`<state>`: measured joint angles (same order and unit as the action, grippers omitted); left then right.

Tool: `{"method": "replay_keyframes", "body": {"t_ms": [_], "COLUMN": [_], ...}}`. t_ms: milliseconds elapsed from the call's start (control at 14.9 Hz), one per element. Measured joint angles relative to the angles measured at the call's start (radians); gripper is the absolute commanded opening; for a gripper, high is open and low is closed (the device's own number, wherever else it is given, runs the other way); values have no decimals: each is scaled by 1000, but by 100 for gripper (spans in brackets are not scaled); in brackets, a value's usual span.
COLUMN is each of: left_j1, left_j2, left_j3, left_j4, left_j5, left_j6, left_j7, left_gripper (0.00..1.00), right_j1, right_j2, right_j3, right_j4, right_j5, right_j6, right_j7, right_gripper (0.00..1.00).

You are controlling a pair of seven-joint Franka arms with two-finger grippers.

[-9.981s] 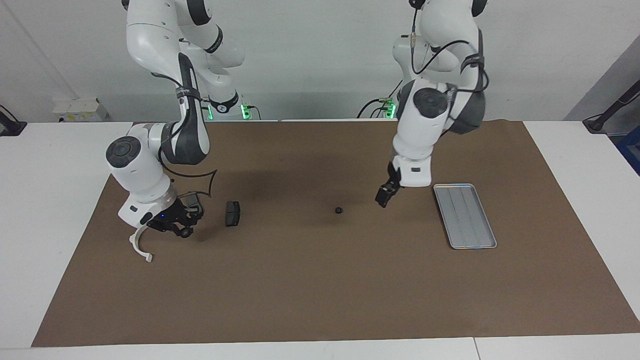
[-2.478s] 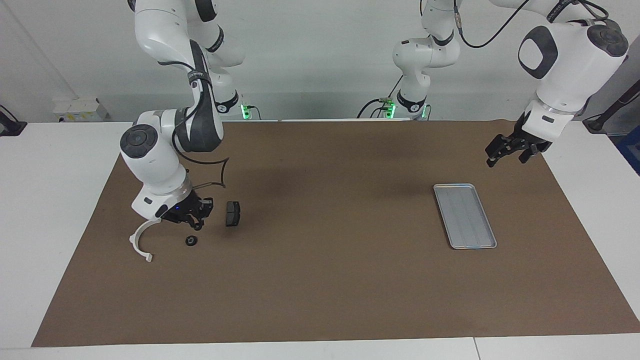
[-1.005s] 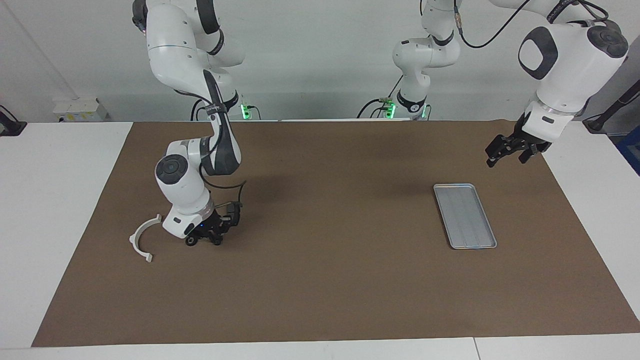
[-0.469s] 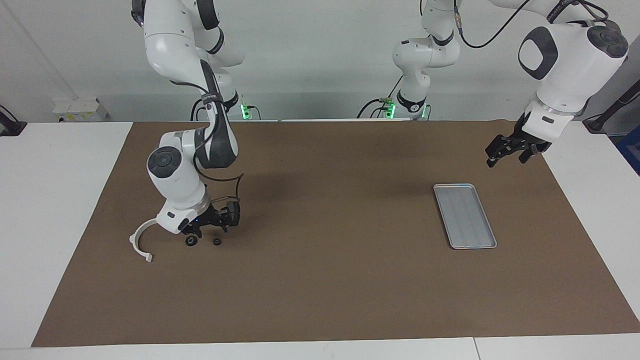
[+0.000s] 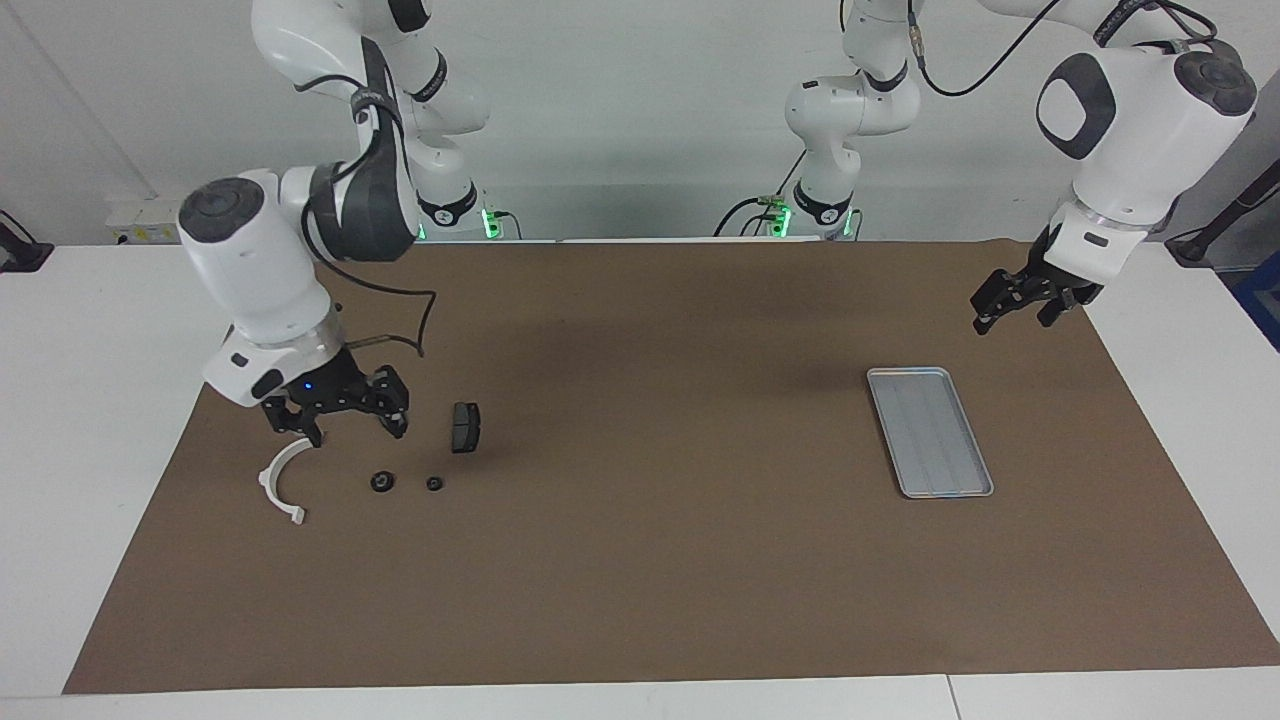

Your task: Place bearing gear from tray to pile

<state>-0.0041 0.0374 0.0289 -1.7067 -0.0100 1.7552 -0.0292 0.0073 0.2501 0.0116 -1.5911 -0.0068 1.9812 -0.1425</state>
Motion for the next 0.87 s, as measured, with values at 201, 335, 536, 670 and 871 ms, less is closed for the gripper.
{"method": "replay_keyframes", "body": {"t_ms": [201, 335, 536, 670, 871], "left_j1": [0, 0, 0, -1, -3], "left_j2": [0, 0, 0, 0, 0], "left_j3": [0, 0, -1, -3, -8], "left_j4": [0, 0, 0, 0, 0], "left_j5": [0, 0, 0, 0, 0], "left_j6": [0, 0, 0, -1, -1], "left_j7": [0, 0, 0, 0, 0], "left_gripper": [100, 100, 100, 100, 100], "right_j1": [-14, -21, -42, -57, -55], "right_j2": [-122, -211, -281, -282, -277], "right_j3": [-1, -3, -4, -5, 0], "right_j4": [23, 24, 19, 2, -33], "right_j5": [0, -1, -1, -1, -1], "right_j6": [-112, -225, -357, -413, -444], "right_j7": [0, 0, 3, 2, 2], "right_gripper": [100, 100, 100, 100, 100]}}
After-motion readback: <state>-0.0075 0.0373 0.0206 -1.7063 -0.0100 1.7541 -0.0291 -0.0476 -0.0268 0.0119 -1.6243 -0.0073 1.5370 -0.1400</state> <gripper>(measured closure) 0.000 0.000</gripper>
